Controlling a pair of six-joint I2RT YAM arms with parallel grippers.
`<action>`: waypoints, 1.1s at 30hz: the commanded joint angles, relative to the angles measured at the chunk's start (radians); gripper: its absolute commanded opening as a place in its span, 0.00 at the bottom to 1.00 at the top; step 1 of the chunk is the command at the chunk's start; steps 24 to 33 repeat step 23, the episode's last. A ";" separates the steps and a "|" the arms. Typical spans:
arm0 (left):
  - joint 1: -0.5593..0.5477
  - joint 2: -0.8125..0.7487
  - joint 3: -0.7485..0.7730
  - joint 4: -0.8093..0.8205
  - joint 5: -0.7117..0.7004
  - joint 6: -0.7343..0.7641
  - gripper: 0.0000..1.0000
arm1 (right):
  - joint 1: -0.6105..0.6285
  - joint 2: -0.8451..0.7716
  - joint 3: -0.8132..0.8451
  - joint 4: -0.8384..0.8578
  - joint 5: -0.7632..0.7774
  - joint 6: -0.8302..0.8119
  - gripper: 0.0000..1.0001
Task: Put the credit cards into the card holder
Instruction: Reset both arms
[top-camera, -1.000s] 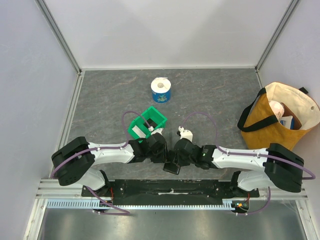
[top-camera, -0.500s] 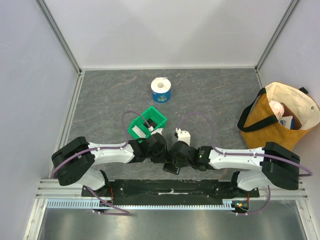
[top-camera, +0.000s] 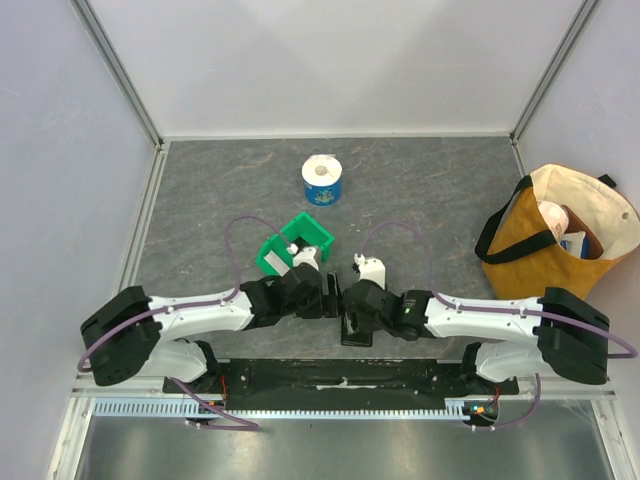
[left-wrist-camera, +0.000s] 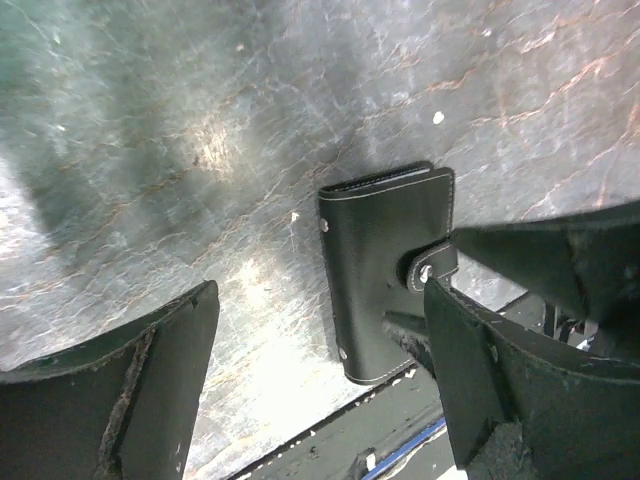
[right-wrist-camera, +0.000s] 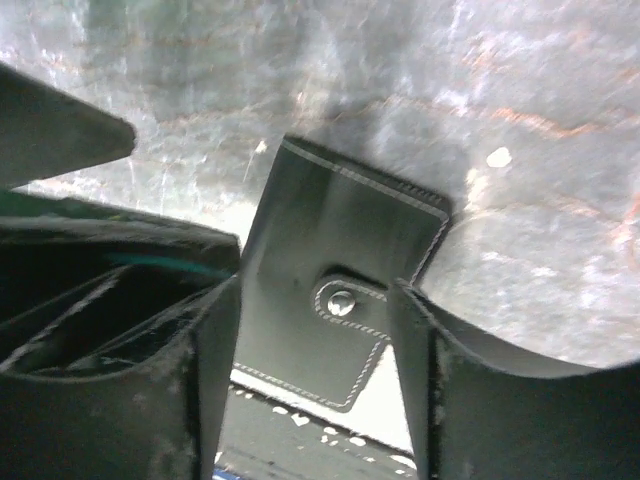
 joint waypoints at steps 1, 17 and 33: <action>-0.018 -0.113 -0.001 -0.005 -0.111 0.071 0.89 | -0.067 -0.082 0.077 0.056 0.053 -0.118 0.73; -0.015 -0.567 0.016 -0.301 -0.436 0.192 0.91 | -0.447 -0.365 -0.018 -0.016 0.099 -0.230 0.98; -0.012 -0.621 0.030 -0.364 -0.503 0.206 0.91 | -0.658 -0.363 -0.012 -0.018 0.065 -0.316 0.98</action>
